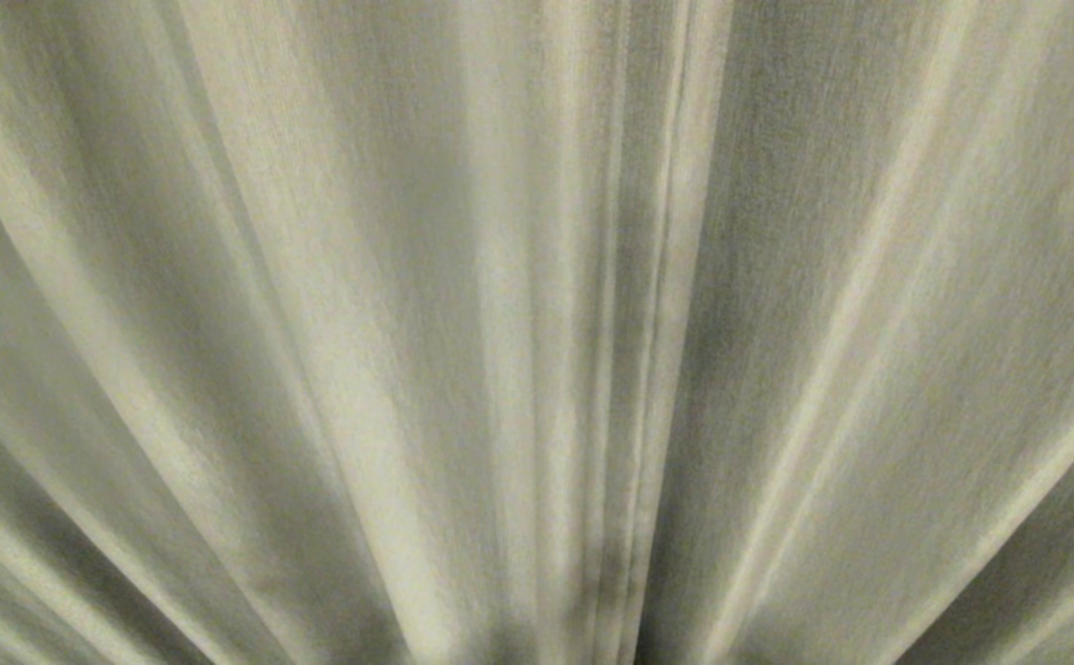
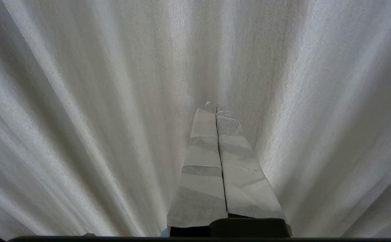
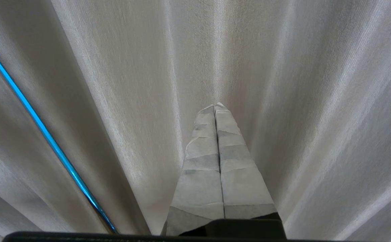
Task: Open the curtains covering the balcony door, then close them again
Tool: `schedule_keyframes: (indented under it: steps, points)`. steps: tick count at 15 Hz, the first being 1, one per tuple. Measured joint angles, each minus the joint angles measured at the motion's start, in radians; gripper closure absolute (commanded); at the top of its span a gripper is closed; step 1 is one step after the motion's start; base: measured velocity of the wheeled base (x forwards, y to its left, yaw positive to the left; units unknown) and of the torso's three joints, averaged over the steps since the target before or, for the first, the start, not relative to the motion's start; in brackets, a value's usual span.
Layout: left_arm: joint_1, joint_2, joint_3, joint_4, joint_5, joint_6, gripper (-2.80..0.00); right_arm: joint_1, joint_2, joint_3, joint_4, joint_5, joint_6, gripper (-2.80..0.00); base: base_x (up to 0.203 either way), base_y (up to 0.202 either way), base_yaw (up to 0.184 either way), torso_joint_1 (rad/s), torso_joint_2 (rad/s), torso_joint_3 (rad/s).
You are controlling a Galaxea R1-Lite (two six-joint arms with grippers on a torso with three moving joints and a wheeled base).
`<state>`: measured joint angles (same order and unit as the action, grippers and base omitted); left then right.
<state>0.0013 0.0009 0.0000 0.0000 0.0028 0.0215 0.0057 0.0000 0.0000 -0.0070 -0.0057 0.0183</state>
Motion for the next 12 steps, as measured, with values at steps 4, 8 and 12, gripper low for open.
schedule_keyframes:
  steps: [4, 8, 12]
  points:
    - [0.0, 0.0, 0.0, 0.0, 0.0, 0.0, 0.0, -0.001, 0.0, 0.0, 0.0, -0.002, 0.001, 0.0, 0.0, 0.0, 0.0, 0.0, 0.0, 0.0]
    - [0.0, 0.0, 0.0, 0.0, 0.0, 0.0, 0.0, -0.001, 0.0, 0.0, 0.0, -0.002, -0.001, 0.0, 0.0, 0.0, 0.0, 0.0, 0.0, 0.0]
    - [0.0, 0.0, 0.0, 0.0, 0.0, 0.0, 0.0, -0.001, 0.0, 0.0, 0.002, -0.001, 0.0, 0.0, 0.0, 0.0, 0.0, 0.0, 0.0, 0.0]
